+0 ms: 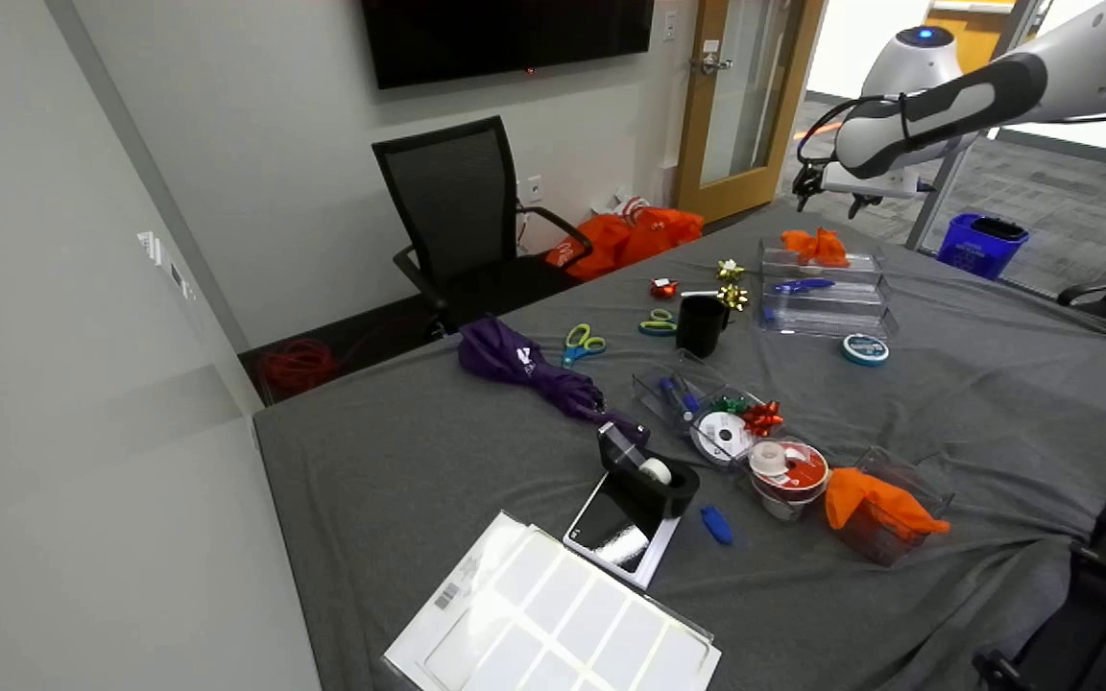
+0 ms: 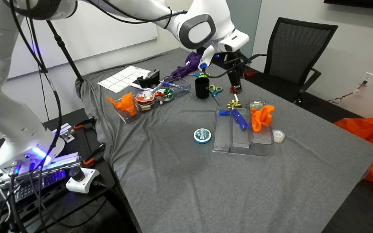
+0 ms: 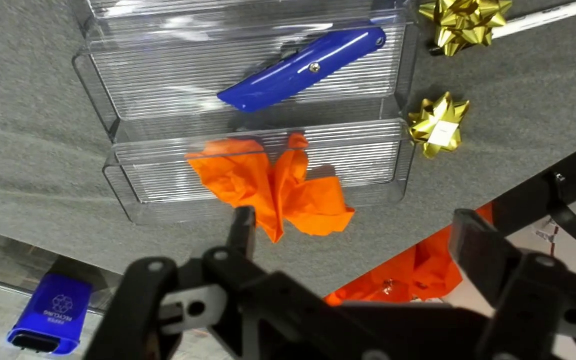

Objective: Pick up the orange tissue from the clear container on the right of the table and put it into the clear square container at the bottom of the table

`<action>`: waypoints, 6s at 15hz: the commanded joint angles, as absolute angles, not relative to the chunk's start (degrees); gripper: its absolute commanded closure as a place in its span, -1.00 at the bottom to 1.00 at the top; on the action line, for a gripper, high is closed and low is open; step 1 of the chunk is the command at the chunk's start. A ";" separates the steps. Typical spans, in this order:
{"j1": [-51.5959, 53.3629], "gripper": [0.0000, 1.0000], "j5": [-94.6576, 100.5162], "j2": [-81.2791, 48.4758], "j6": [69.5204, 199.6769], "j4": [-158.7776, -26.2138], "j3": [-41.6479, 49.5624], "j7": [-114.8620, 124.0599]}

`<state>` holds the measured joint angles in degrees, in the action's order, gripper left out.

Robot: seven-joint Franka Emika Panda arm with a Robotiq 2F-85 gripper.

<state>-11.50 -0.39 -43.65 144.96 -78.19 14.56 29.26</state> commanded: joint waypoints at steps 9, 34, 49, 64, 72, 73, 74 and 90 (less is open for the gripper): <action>-12.35 -1.00 -0.98 -55.11 150.26 -69.10 18.28 30.35; -16.55 0.99 -1.41 -69.63 149.18 -52.00 19.80 30.28; -26.96 0.99 -11.62 -49.53 146.48 -70.86 -3.87 0.66; -39.20 0.95 -22.22 -33.04 129.43 -95.74 -8.29 -31.75; -39.35 0.99 -24.27 -27.81 126.51 -103.26 -9.21 -41.81; -39.44 0.99 -25.43 -26.04 125.59 -105.73 -9.49 -45.39; -39.28 0.99 -26.82 -24.18 124.99 -108.38 -9.53 -48.98; -14.43 0.99 -26.36 0.34 113.74 -140.54 0.29 -73.43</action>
